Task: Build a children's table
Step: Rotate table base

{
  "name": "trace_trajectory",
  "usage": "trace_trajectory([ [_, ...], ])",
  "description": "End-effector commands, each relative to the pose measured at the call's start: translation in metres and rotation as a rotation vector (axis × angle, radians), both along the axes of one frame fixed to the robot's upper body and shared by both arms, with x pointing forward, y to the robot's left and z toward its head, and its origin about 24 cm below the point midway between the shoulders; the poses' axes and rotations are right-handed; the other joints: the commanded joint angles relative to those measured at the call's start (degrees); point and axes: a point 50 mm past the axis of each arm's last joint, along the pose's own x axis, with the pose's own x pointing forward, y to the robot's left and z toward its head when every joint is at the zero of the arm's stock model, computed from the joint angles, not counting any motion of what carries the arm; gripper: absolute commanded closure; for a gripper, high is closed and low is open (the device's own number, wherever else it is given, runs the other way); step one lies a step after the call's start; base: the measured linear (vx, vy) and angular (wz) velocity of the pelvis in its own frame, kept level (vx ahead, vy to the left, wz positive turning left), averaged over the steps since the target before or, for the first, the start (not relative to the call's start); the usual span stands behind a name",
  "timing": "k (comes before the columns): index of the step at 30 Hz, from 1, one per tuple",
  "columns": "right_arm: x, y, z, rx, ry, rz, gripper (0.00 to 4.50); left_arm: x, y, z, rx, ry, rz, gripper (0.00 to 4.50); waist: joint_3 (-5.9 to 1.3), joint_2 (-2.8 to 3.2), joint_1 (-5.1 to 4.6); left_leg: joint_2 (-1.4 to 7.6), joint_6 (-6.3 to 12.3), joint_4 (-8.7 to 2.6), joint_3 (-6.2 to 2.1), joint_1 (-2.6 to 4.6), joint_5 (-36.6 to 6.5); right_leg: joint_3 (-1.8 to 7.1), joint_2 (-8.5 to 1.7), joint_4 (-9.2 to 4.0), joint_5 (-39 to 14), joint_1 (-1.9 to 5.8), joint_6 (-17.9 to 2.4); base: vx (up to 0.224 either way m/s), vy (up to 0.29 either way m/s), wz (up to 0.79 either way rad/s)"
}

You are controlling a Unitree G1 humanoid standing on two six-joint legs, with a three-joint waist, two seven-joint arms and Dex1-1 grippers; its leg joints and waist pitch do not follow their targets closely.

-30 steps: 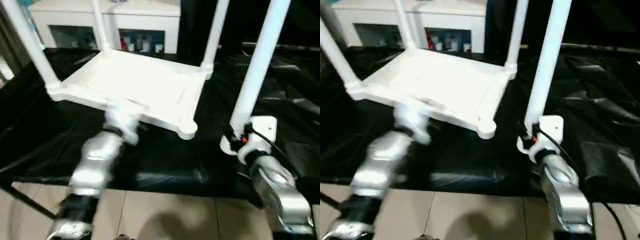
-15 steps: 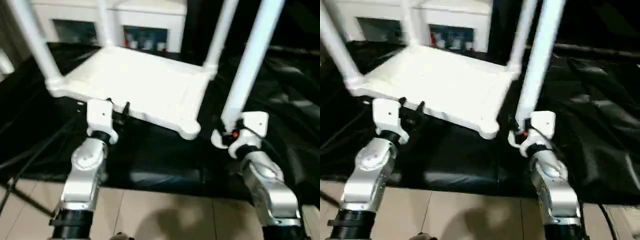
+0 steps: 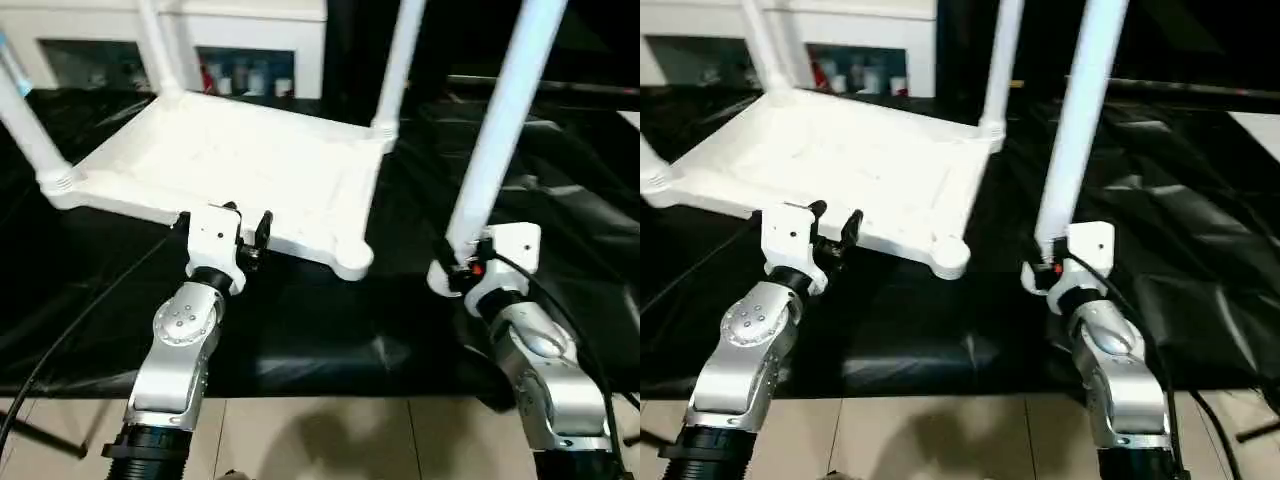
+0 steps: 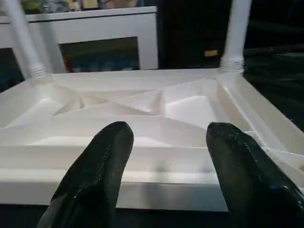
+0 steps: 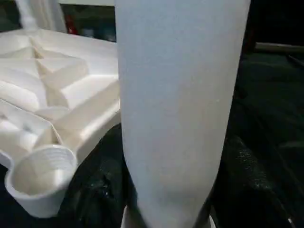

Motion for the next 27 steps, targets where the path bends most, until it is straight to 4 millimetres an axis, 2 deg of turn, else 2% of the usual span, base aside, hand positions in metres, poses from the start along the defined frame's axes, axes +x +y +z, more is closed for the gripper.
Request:
trace_trajectory([
  [1,-0.0001,0.0025,0.0008,0.011,-0.004,0.014,2.61,-0.0015,0.0014,0.0024,-0.001,-0.003,0.010,1.51,-3.39,0.32,-0.03,1.31,4.17,-4.19,-0.59,1.56,-12.46,1.12,-3.03,-3.83,-1.06,3.25,-14.45,0.000,0.000,0.00],
  [2,-0.0005,0.0025,0.0001,0.010,-0.001,0.014,2.61,-0.0017,0.0014,0.0022,-0.001,-0.002,0.009,1.51,-3.34,0.27,0.08,1.31,3.89,-4.31,-0.64,1.55,-11.92,1.15,-3.20,-4.07,-2.90,3.78,-14.46,0.000,0.000,0.00],
  [3,-0.0008,0.0025,-0.0007,0.008,0.004,0.013,2.61,-0.0020,0.0014,0.0020,-0.001,-0.001,0.009,1.51,-3.55,1.17,0.11,2.20,1.18,-4.47,0.20,4.53,-13.67,1.76,-2.17,-4.02,-4.61,2.24,-14.56,0.000,0.000,0.00],
  [4,-0.0014,0.0019,-0.0017,0.006,0.008,0.009,2.61,-0.0024,0.0011,0.0016,0.001,0.001,0.007,1.51,-2.61,0.69,-0.84,5.15,-3.81,-5.79,0.28,9.84,-17.92,0.18,-0.75,-1.66,-4.30,-1.97,-13.64,0.064,-0.001,-0.29],
  [5,-0.0019,0.0012,-0.0024,0.004,0.009,0.006,2.61,-0.0028,0.0007,0.0013,0.001,0.003,0.005,1.51,-2.22,0.31,-0.61,5.14,-4.49,-5.82,0.76,10.02,-19.52,0.19,-1.28,-1.63,-4.81,-2.05,-13.65,0.075,0.004,-0.49],
  [6,-0.0022,0.0005,-0.0025,0.003,0.009,0.004,2.61,-0.0030,0.0005,0.0011,0.001,0.004,0.004,1.51,-1.82,-0.42,-0.10,2.39,-5.47,-4.56,2.88,8.89,-22.27,1.94,-1.13,-2.96,-6.70,-0.82,-14.24,0.075,0.004,-0.49],
  [7,-0.0023,0.0001,-0.0026,0.004,0.009,0.003,2.61,-0.0030,0.0005,0.0010,0.001,0.005,0.005,1.51,-2.40,-1.12,1.29,-1.30,-6.03,-2.61,3.59,6.10,-20.60,5.97,-0.47,-4.10,-7.09,3.21,-14.90,0.108,0.009,-0.50],
  [8,-0.0023,0.0001,-0.0026,0.004,0.009,0.003,2.61,-0.0030,0.0005,0.0010,0.001,0.005,0.005,1.51,-2.22,-1.07,1.84,-1.92,-6.26,-1.92,2.94,4.86,-18.79,7.77,-0.72,-4.69,-7.68,4.59,-14.94,0.134,-0.005,-0.56],
  [9,-0.0024,-0.0004,-0.0026,0.004,0.011,0.002,2.61,-0.0029,0.0005,0.0010,0.001,0.006,0.006,1.51,-2.98,-1.02,3.08,-3.05,-6.62,-0.65,1.20,2.08,-12.73,10.58,-0.27,-4.57,-3.54,7.76,-13.79,0.134,-0.005,-0.56],
  [10,-0.0021,-0.0008,-0.0024,0.004,0.011,0.001,2.61,-0.0026,0.0006,0.0010,0.002,0.006,0.006,1.51,-3.26,-0.18,3.60,-3.17,-8.16,-1.23,0.03,1.62,-7.63,11.31,2.40,-3.15,5.54,7.87,-10.24,0.117,-0.007,-0.57],
  [11,-0.0019,-0.0013,-0.0021,0.005,0.009,-0.002,2.61,-0.0025,0.0007,0.0011,0.003,0.006,0.006,1.51,-3.55,0.38,3.39,-2.76,-8.91,-2.48,-0.41,3.06,-5.09,10.20,4.50,-1.85,10.68,6.82,-7.36,0.157,-0.038,-0.50],
  [12,-0.0015,-0.0018,-0.0018,0.011,0.009,-0.006,2.61,-0.0022,0.0007,0.0011,0.003,0.007,0.006,1.51,-4.12,1.30,1.85,1.43,-5.87,-4.65,-2.15,9.36,1.11,5.72,5.47,3.07,15.06,0.91,-2.78,0.157,-0.038,-0.50],
  [13,-0.0011,-0.0020,-0.0011,0.012,0.004,-0.007,2.61,-0.0019,0.0008,0.0011,0.004,0.007,0.006,1.51,-4.09,-1.27,-0.61,5.63,4.09,-4.81,-6.36,10.27,7.65,2.66,-0.63,4.76,10.27,-2.75,-2.92,0.166,-0.110,-0.56],
  [14,-0.0011,-0.0020,-0.0011,0.012,0.004,-0.007,2.61,-0.0019,0.0008,0.0011,0.004,0.007,0.006,1.51,-4.72,-1.53,-0.31,1.11,7.12,-1.85,-3.52,7.03,6.92,4.58,-1.78,1.85,13.84,1.73,-4.31,0.127,-0.086,-0.16],
  [15,-0.0011,-0.0017,-0.0003,0.011,0.000,-0.003,2.61,-0.0019,0.0009,0.0011,0.002,0.007,0.008,1.51,-4.93,-3.01,2.85,-7.03,7.60,3.79,-1.48,-0.42,-5.06,12.10,-3.92,-1.61,24.33,10.28,-8.07,0.127,-0.086,-0.16],
  [16,-0.0008,-0.0008,0.0006,0.014,-0.004,0.007,2.61,-0.0016,0.0011,0.0012,0.004,0.007,0.009,1.51,-5.11,-3.01,4.05,-3.91,4.62,7.47,-5.27,-4.98,-4.46,14.51,-7.73,-1.13,41.37,12.75,-13.52,0.118,0.053,0.29],
  [17,-0.0008,-0.0008,0.0006,0.014,-0.004,0.007,2.61,-0.0016,0.0011,0.0012,0.004,0.007,0.009,1.51,-4.78,-2.67,4.24,-3.45,2.25,7.59,-6.10,-5.99,-3.22,13.29,-6.37,-0.65,47.30,12.07,-14.40,0.021,0.134,0.13],
  [18,-0.0006,0.0001,0.0012,0.017,-0.006,0.017,2.61,-0.0015,0.0013,0.0015,0.004,0.006,0.010,1.51,-4.26,-1.89,3.66,-3.44,-0.29,4.56,-6.87,-5.92,1.77,9.20,-2.87,0.34,49.33,11.06,-13.48,0.021,0.134,0.13],
  [19,-0.0007,0.0023,0.0013,0.002,-0.005,0.041,2.61,-0.0015,0.0015,0.0018,0.003,0.006,0.012,1.51,-4.04,1.15,2.38,-1.71,2.12,-0.39,-7.47,-2.95,9.63,4.07,0.55,0.94,35.81,7.85,-8.56,-0.149,0.121,0.01],
  [20,-0.0011,0.0047,0.0005,-0.026,0.003,0.068,2.61,-0.0019,0.0019,0.0020,0.002,0.005,0.015,1.51,-4.72,3.94,1.20,1.46,3.53,-1.86,-10.04,0.62,11.07,0.46,0.97,3.19,22.17,4.50,-6.05,-0.071,0.055,-0.19],
  [21,-0.0012,0.0049,0.0003,-0.029,0.005,0.070,2.61,-0.0020,0.0020,0.0020,0.002,0.005,0.015,1.51,-4.04,3.49,-2.00,8.40,16.22,-3.92,-16.70,5.64,12.71,-2.10,-0.65,9.27,-7.24,-2.88,-1.27,-0.071,0.055,-0.19],
  [22,-0.0015,0.0064,0.0002,-0.035,0.005,0.084,2.61,-0.0024,0.0022,0.0019,0.003,0.006,0.017,1.51,-4.10,3.71,-1.06,3.46,29.66,-2.78,-18.82,4.82,9.56,-3.46,-0.84,9.80,-10.70,-3.59,0.69,0.077,0.021,0.03],
  [23,-0.0015,0.0070,0.0002,-0.042,0.004,0.088,2.61,-0.0026,0.0024,0.0018,0.003,0.006,0.018,1.51,-4.29,2.37,-1.58,2.12,32.34,-2.30,-19.06,5.34,7.21,-3.24,-0.62,9.82,-9.17,-4.82,1.85,0.051,0.038,0.44],
  [24,-0.0011,0.0068,0.0005,-0.046,-0.001,0.080,2.61,-0.0029,0.0026,0.0017,0.003,0.006,0.019,1.51,-3.98,1.79,-2.44,-0.95,33.37,-3.29,-19.06,3.95,3.84,-2.90,-0.26,8.99,-6.62,-4.41,2.91,0.051,0.038,0.44],
  [25,-0.0003,0.0055,0.0007,-0.038,-0.006,0.060,2.61,-0.0032,0.0027,0.0017,0.004,0.006,0.021,1.51,-3.54,0.21,-2.75,-4.14,30.02,-3.37,-18.60,2.45,0.86,-0.68,-1.70,4.02,-3.35,-3.22,2.85,0.029,0.004,0.47],
  [26,0.0000,0.0050,0.0009,-0.024,-0.007,0.054,2.61,-0.0033,0.0028,0.0017,0.004,0.006,0.022,1.51,-2.91,-1.16,-2.25,-6.59,24.95,-2.23,-16.65,-0.31,-2.30,1.55,-4.17,-0.74,-2.72,-0.21,3.42,0.069,-0.061,0.61],
  [27,0.0002,0.0044,0.0011,-0.007,-0.009,0.048,2.61,-0.0035,0.0030,0.0017,0.003,0.006,0.024,1.51,-2.72,-2.79,-1.08,-6.74,17.29,2.97,-9.65,-0.32,-6.61,6.11,-8.47,-5.16,-7.87,2.98,-3.15,0.069,-0.061,0.61],
])
